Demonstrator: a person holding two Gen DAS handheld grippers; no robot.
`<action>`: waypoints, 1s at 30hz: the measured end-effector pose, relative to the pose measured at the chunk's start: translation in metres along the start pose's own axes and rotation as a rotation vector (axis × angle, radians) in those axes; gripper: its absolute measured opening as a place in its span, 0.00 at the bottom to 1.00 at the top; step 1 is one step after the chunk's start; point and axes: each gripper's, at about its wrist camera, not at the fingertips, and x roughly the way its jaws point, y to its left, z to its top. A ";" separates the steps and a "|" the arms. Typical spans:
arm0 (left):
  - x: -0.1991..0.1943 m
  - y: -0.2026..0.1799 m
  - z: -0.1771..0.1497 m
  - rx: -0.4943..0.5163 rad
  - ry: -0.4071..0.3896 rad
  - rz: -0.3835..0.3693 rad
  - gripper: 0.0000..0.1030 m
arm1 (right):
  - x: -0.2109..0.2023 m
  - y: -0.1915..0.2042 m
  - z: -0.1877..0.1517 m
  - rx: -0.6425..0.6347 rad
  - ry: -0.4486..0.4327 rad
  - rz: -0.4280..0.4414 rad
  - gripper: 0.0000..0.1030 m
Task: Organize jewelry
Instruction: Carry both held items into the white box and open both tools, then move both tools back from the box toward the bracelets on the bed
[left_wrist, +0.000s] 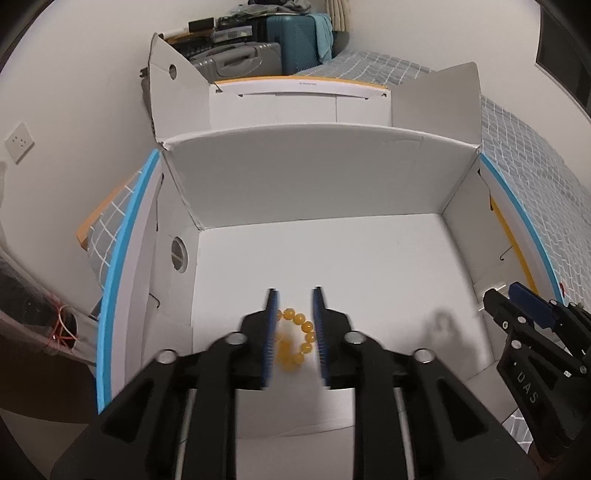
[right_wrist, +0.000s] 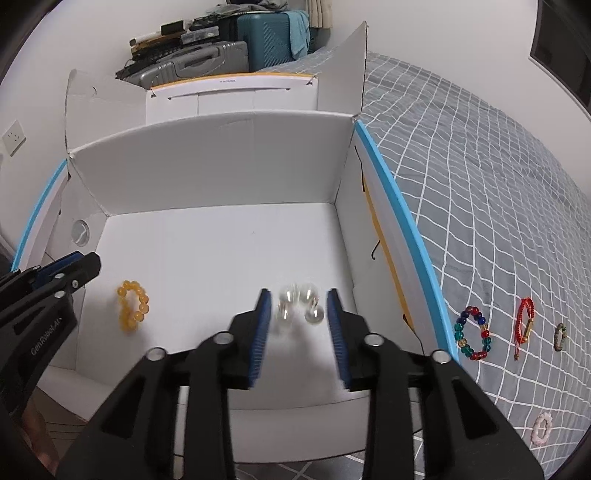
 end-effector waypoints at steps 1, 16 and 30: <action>-0.003 0.000 0.000 -0.003 -0.008 0.000 0.35 | -0.003 -0.001 0.000 0.003 -0.008 0.003 0.41; -0.081 -0.040 0.002 0.038 -0.220 -0.033 0.91 | -0.097 -0.062 -0.007 0.071 -0.199 -0.074 0.89; -0.117 -0.192 -0.036 0.224 -0.299 -0.238 0.94 | -0.162 -0.201 -0.093 0.245 -0.241 -0.247 0.92</action>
